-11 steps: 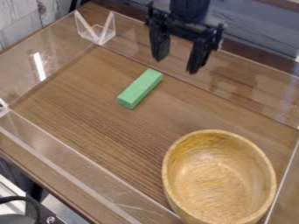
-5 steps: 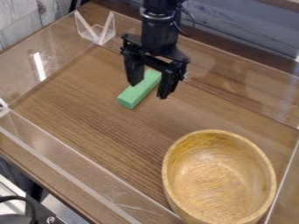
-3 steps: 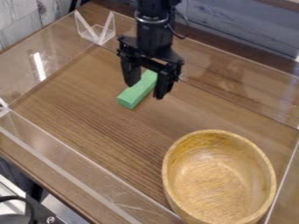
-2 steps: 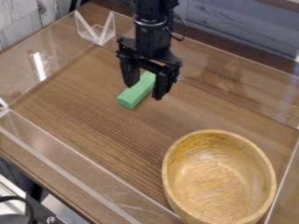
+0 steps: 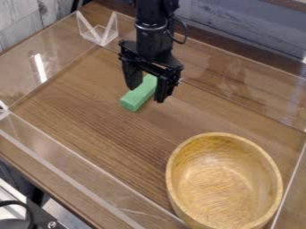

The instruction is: Put the green block in the brown bowl

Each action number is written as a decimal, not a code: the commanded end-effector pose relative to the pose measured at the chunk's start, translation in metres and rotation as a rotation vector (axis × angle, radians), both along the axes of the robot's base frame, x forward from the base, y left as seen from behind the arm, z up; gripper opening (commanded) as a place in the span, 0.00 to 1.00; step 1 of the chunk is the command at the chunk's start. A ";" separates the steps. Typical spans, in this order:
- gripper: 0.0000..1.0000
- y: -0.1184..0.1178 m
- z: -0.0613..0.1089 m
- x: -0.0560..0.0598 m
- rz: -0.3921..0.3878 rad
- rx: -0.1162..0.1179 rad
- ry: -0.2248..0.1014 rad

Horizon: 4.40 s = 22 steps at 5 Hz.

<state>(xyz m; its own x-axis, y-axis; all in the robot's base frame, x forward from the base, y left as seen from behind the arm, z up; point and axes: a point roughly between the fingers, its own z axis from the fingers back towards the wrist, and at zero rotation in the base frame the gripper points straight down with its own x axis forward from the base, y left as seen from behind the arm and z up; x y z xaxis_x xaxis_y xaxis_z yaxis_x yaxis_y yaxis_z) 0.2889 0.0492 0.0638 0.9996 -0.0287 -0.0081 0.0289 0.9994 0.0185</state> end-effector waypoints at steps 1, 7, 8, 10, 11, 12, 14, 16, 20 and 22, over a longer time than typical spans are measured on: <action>1.00 0.006 0.006 0.006 0.005 0.004 -0.049; 1.00 0.016 -0.005 0.022 0.011 0.002 -0.103; 1.00 0.016 -0.005 0.023 0.014 0.005 -0.109; 1.00 0.014 -0.008 0.016 0.020 0.005 -0.090; 1.00 0.014 -0.010 0.012 0.023 0.005 -0.081; 1.00 0.012 -0.009 0.009 0.028 0.007 -0.074; 1.00 0.009 -0.007 0.004 0.030 0.009 -0.064; 1.00 0.005 -0.003 0.001 0.024 0.009 -0.058; 1.00 -0.003 0.005 -0.004 0.013 0.004 -0.058; 1.00 -0.007 0.009 -0.008 0.018 0.001 -0.056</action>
<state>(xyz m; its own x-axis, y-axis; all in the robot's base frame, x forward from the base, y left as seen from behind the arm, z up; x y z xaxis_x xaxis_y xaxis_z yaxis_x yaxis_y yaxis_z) 0.2750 0.0439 0.0516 0.9996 -0.0092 -0.0275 0.0094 0.9999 0.0072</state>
